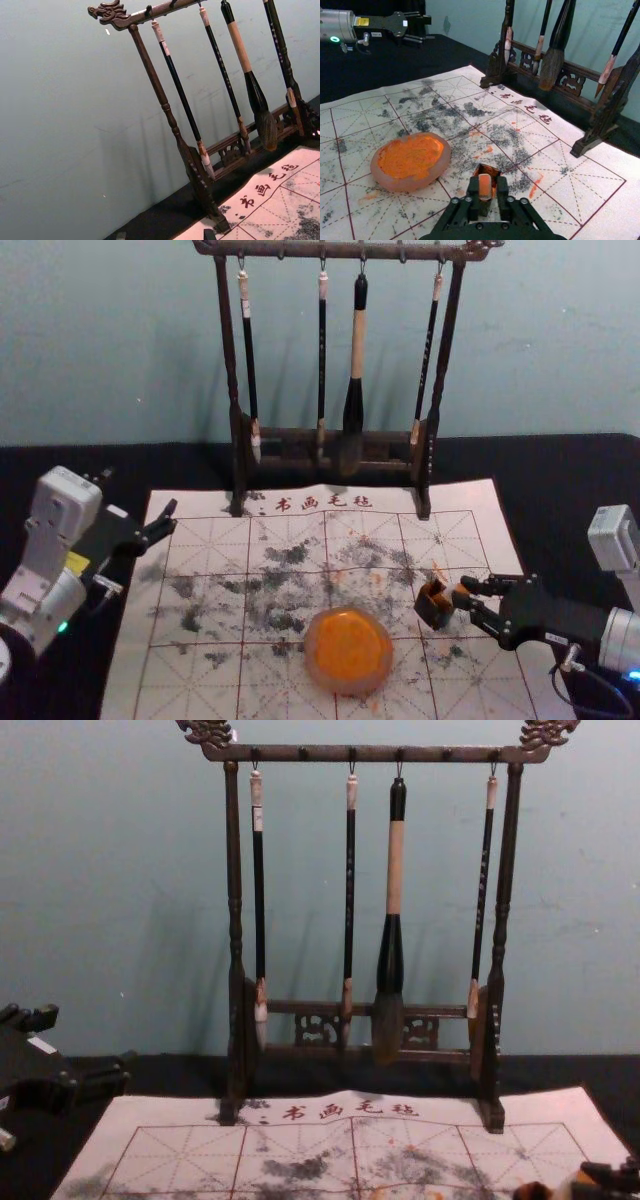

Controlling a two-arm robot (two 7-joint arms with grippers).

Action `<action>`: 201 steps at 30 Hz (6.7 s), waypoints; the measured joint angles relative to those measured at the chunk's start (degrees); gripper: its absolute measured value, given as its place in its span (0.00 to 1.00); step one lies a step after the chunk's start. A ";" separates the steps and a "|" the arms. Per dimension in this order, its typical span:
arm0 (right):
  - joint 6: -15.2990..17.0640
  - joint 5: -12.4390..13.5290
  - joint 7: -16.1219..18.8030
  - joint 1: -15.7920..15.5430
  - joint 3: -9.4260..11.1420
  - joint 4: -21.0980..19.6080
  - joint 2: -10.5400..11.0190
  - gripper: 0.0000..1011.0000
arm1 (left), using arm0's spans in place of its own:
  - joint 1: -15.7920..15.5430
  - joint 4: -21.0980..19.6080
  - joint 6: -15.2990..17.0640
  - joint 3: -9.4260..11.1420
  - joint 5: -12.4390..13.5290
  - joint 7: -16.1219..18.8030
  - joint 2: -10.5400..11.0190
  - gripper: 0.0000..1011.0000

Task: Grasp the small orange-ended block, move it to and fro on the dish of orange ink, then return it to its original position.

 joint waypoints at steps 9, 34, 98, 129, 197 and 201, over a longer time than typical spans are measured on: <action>-0.01 0.00 0.00 0.00 0.00 0.00 0.00 0.08 | 0.00 0.00 0.00 0.00 0.00 0.00 0.00 0.99; 0.87 0.82 0.03 -0.38 0.17 -1.41 0.48 0.08 | 0.00 0.00 0.00 0.00 0.00 0.00 0.00 0.99; 15.80 -6.44 -0.94 6.66 -9.36 -17.00 4.90 0.08 | 0.00 0.00 0.00 0.00 0.00 0.00 0.00 0.99; 15.73 -11.66 3.53 11.90 -15.85 -15.86 3.79 0.08 | 0.00 0.00 0.00 0.00 0.00 0.00 0.00 0.99; 19.32 -15.00 3.17 14.01 -16.71 -17.64 4.75 0.08 | 0.00 0.00 0.00 0.00 0.00 0.00 0.00 0.99; 19.47 -15.03 3.78 13.72 -16.99 -18.54 5.44 0.08 | 0.00 0.00 0.00 0.00 0.00 0.00 0.00 0.99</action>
